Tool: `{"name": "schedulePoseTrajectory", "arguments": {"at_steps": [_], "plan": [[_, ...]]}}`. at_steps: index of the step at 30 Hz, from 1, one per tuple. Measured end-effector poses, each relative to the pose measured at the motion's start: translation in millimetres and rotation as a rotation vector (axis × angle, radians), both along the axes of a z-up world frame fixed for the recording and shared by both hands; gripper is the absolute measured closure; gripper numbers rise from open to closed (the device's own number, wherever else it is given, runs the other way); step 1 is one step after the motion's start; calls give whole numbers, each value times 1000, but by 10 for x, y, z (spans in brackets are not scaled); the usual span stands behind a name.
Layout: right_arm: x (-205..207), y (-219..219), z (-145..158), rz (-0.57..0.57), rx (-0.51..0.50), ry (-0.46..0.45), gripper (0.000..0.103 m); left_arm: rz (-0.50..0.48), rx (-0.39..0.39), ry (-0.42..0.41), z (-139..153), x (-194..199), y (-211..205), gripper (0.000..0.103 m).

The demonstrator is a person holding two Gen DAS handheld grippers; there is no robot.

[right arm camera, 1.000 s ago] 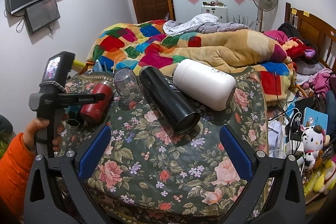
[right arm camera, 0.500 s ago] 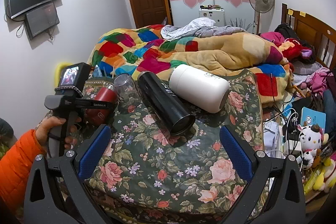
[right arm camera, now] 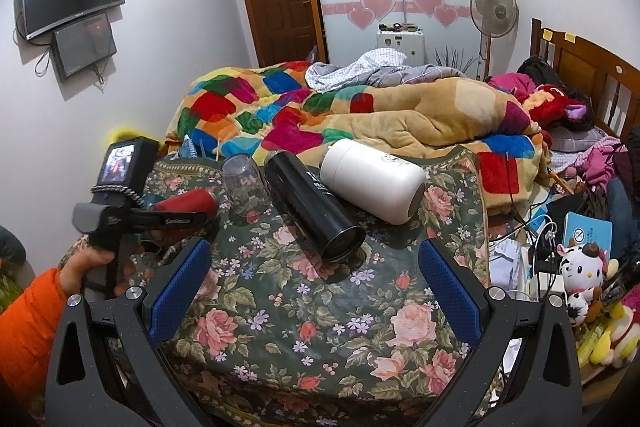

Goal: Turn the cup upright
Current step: 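Close the left gripper around the red bottle's body, then lift the red bottle with the left gripper toward the right gripper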

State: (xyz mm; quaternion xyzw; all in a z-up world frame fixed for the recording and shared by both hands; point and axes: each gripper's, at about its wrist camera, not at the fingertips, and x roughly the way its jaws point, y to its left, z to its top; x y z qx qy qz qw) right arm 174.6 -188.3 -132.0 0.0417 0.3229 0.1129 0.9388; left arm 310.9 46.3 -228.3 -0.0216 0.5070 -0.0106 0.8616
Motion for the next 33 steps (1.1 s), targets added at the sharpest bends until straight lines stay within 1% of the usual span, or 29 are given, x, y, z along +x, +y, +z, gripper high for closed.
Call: {"name": "schedulePoseTrajectory", "arguments": {"at_steps": [2, 6, 9, 13, 19, 21, 24, 28, 33], "plan": [[-36, 0, 22, 1, 3, -7, 0, -23, 0, -21, 115, -140, -59, 42], [-127, 18, 52, 3, -4, -21, 0, -71, -36, -64, 352, -430, -191, 42], [-189, 16, 70, 4, -10, -28, 0, -120, -37, -110, 509, -613, -376, 42], [-280, 2, 96, 2, -22, -37, 0, -202, -55, -132, 569, -756, -672, 42], [-380, -43, 113, -14, -41, -42, 0, -283, -84, -94, 352, -814, -1075, 42], [-389, -57, 92, -20, -49, -33, 0, -300, -75, -80, 234, -833, -1185, 42], [-399, -81, 55, -27, -60, -21, 0, -312, -78, -39, 37, -849, -1317, 42], [-429, -111, 16, -32, -68, -8, 0, -306, -75, 14, -203, -830, -1372, 42], [-406, -123, -48, -36, -73, 13, 0, -313, -80, 5, -247, -852, -1368, 42]]}}
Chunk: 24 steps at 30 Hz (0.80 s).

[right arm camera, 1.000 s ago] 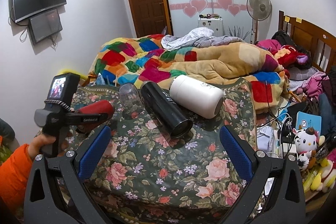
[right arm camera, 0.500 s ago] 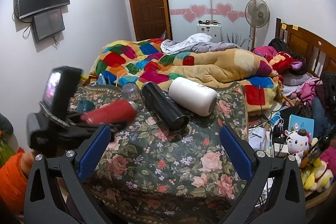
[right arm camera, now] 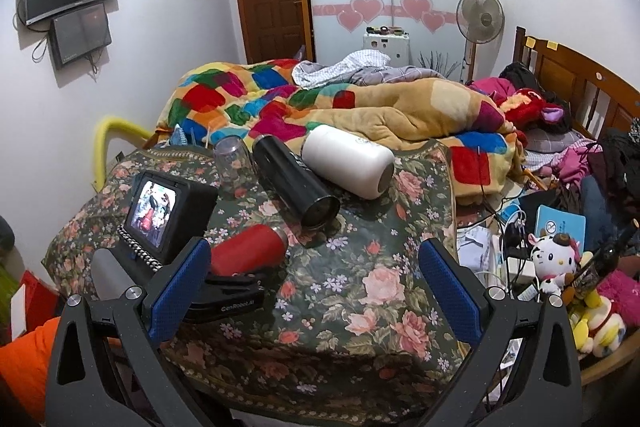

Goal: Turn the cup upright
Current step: 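Lift the red bottle with the left gripper toward the right gripper, then close the right gripper on the red bottle while the left gripper releases it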

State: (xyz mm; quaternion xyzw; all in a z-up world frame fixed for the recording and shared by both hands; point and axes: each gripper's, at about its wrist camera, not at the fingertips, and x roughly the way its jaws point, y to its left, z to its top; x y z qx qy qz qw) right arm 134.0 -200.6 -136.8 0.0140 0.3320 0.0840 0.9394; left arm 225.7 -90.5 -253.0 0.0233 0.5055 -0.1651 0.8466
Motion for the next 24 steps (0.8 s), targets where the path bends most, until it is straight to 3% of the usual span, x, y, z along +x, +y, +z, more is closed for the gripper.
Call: {"name": "schedulePoseTrajectory", "arguments": {"at_steps": [8, 11, 21, 24], "plan": [[45, 31, -90, 2, -13, 31, 0, 10, 6, 83, -269, 42, 31, 42], [73, 45, -115, 2, -23, 40, 0, 0, 5, 77, -285, 27, 25, 42], [207, 117, -171, 7, -22, 69, 0, -28, -24, -12, 94, -71, 82, 36], [262, 172, -190, 17, -19, 77, 0, 3, -71, -48, 281, -126, 236, 34]]}}
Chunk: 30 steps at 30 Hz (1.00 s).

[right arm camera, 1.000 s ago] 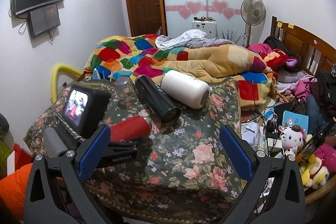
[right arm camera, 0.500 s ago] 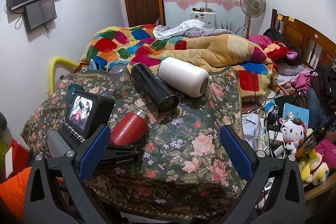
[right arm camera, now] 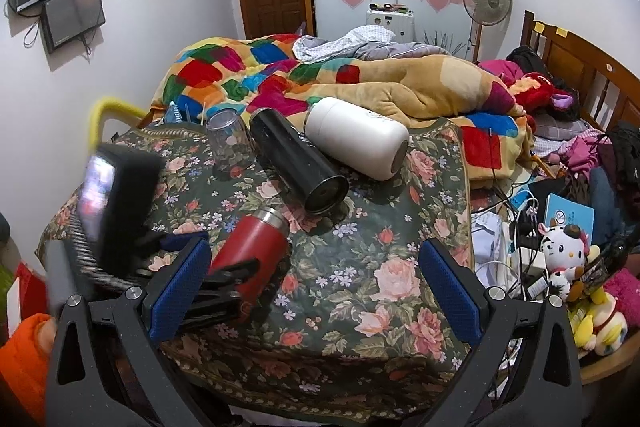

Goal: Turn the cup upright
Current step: 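Close the right gripper on the red bottle while the left gripper releases it, then rotate the red bottle with the right gripper so its open end points up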

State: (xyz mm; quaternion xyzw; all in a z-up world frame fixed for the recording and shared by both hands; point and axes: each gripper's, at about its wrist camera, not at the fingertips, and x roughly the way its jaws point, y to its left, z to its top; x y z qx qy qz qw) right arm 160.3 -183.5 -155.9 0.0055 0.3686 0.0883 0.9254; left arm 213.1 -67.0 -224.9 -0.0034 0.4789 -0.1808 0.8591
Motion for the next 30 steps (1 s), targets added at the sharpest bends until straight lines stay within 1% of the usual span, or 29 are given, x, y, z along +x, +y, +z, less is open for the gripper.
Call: {"name": "schedulePoseTrajectory", "arguments": {"at_steps": [2, 4, 6, 8, 10, 11, 14, 15, 17, 19, 21, 23, 27, 30], "plan": [[73, 34, -36, 9, 21, 19, 0, 40, -52, -22, 122, -42, 184, 29], [146, 64, -88, 19, 40, 41, 0, 76, -67, -42, 180, -78, 340, 24], [259, 113, -181, 27, 55, 77, 0, 124, -39, -73, 209, -122, 511, 22], [395, 183, -319, 44, 69, 126, 0, 167, 20, -95, 201, -146, 624, 22], [507, 233, -452, 57, 83, 176, 1, 198, 55, -102, 175, -175, 763, 22], [572, 260, -538, 64, 96, 209, 6, 215, 66, -102, 153, -194, 831, 22], [755, 348, -799, 88, 152, 321, 16, 242, 74, -97, 79, -254, 999, 22], [820, 388, -914, 96, 178, 371, 17, 250, 74, -93, 50, -272, 1046, 22], [878, 439, -1032, 108, 213, 429, 24, 260, 73, -82, 3, -290, 1117, 22], [929, 502, -1142, 119, 235, 480, 26, 269, 73, -76, -34, -304, 1179, 22], [959, 568, -1218, 122, 223, 508, 28, 276, 71, -76, -58, -327, 1216, 22], [952, 633, -1201, 125, 177, 489, 29, 286, 68, -75, -81, -326, 1240, 22], [953, 735, -1187, 149, 126, 471, 31, 302, 57, -62, -123, -318, 1263, 22], [962, 818, -1165, 165, 93, 456, 37, 311, 50, -59, -127, -320, 1280, 22]]}}
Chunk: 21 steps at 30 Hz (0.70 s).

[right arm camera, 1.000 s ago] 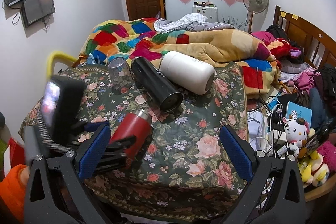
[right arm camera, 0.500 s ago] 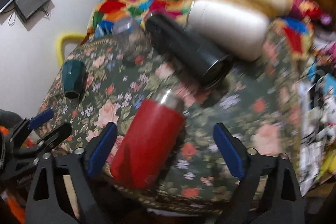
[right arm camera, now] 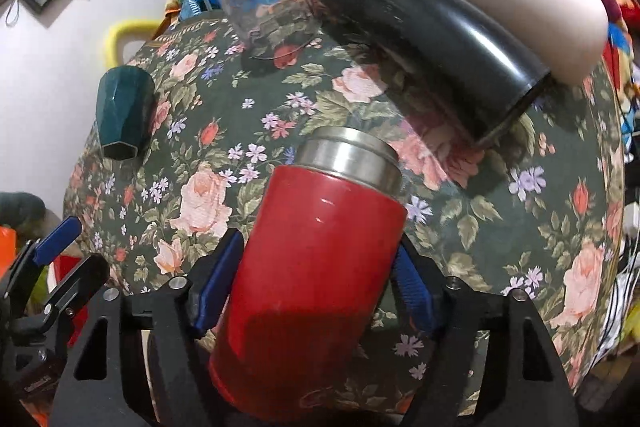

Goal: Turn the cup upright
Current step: 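Rotate the red bottle with the right gripper so its open end points up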

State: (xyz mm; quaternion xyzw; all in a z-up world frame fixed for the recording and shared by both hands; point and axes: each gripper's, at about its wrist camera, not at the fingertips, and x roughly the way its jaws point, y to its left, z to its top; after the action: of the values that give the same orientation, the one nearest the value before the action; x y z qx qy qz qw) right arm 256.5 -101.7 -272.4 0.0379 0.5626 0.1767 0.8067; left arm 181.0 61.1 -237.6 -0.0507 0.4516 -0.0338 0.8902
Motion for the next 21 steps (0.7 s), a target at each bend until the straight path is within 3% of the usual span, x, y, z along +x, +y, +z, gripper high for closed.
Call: {"name": "schedulePoseTrajectory", "arguments": {"at_steps": [4, 15, 21], "plan": [[-32, 47, 122, 20, -33, -62, 42, 10, -4, -10, 38, -18, 28, 22], [-164, 116, 677, 38, -87, -303, 44, 30, -1, -61, 233, -40, 50, 22], [-169, 186, 821, 55, -104, -375, 44, 35, 7, -81, 307, -31, 35, 22]]}}
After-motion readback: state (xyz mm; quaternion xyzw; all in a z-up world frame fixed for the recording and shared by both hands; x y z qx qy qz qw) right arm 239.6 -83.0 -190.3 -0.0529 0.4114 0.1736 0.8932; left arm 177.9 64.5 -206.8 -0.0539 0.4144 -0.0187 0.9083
